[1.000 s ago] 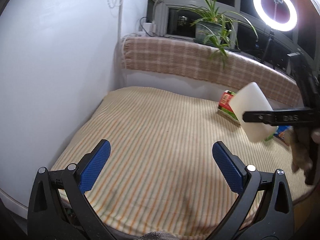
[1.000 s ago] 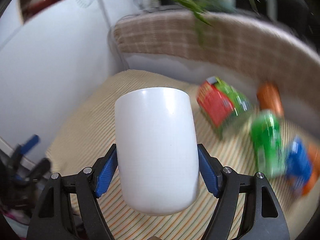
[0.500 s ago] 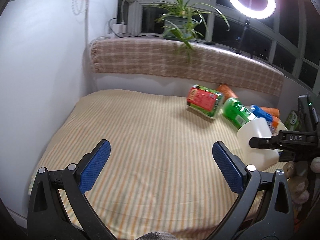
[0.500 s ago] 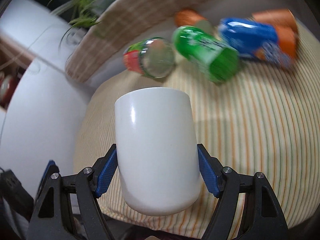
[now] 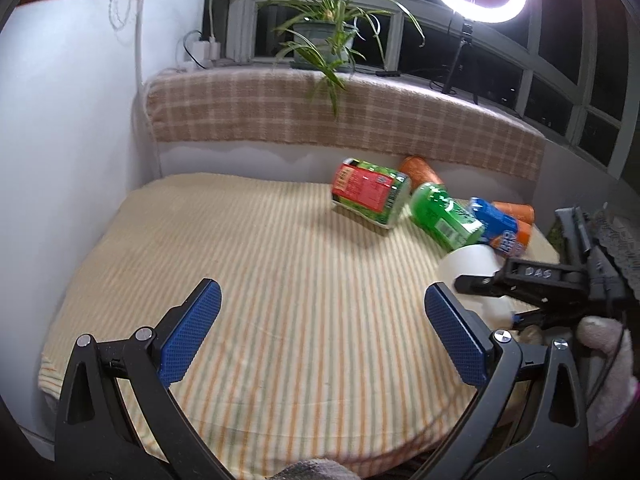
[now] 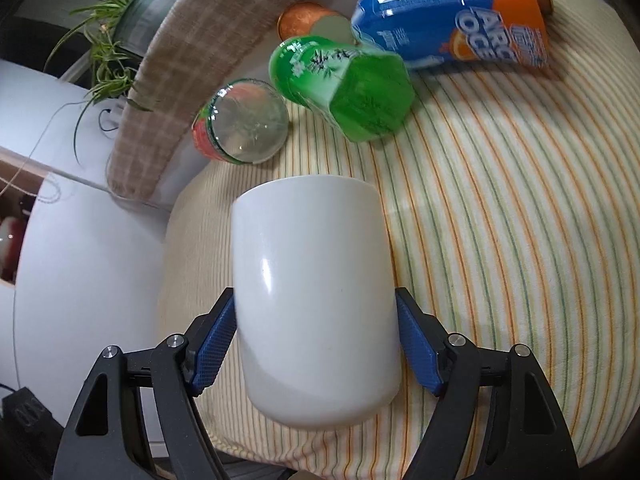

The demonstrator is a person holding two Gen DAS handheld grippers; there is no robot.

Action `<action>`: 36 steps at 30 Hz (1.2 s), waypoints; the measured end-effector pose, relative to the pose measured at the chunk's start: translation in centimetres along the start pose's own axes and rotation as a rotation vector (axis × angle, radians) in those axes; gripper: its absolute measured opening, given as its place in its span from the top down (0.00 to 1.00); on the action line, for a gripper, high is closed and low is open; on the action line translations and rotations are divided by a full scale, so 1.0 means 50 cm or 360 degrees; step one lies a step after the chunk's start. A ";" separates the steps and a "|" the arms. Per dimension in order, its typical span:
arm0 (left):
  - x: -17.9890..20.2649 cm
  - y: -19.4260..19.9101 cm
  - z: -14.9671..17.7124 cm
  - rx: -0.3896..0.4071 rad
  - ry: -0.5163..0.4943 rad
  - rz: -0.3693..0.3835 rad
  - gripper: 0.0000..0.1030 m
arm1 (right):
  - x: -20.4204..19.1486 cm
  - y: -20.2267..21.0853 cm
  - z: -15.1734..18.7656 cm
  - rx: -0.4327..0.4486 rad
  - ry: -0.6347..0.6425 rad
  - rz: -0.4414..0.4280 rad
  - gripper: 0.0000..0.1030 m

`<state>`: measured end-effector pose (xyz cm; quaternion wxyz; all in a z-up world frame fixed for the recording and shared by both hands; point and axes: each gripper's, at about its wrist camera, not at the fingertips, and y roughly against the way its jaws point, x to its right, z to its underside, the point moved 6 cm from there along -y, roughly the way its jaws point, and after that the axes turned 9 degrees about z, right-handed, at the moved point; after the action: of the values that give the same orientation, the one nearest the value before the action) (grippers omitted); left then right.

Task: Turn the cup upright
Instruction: 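Lift the white cup with the right tool and rotate it upright, then bring the left tool to the upright cup and close on it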

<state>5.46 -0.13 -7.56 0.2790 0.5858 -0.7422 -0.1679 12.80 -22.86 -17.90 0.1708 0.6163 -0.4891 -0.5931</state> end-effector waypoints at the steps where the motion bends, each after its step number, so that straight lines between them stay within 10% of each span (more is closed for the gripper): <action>1: 0.003 -0.003 0.001 -0.0018 0.0008 0.0025 0.00 | 0.001 0.002 0.000 0.0007 0.0009 0.0001 0.25; 11: 0.047 -0.066 0.014 -0.0260 0.0114 0.0322 0.00 | 0.026 0.126 0.001 0.0227 0.0118 0.0000 0.24; 20: 0.105 -0.164 0.020 -0.0592 0.0292 0.0665 0.07 | 0.107 0.267 0.051 0.0616 0.0238 0.0324 0.24; 36: 0.189 -0.313 0.001 -0.0994 0.0433 0.0915 0.18 | 0.229 0.314 0.099 0.0670 -0.0038 0.0423 0.24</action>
<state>16.07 -13.28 -14.54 0.5731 0.2600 -0.7451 -0.2210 0.01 -37.50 -13.12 0.1092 0.5615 -0.6807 -0.4577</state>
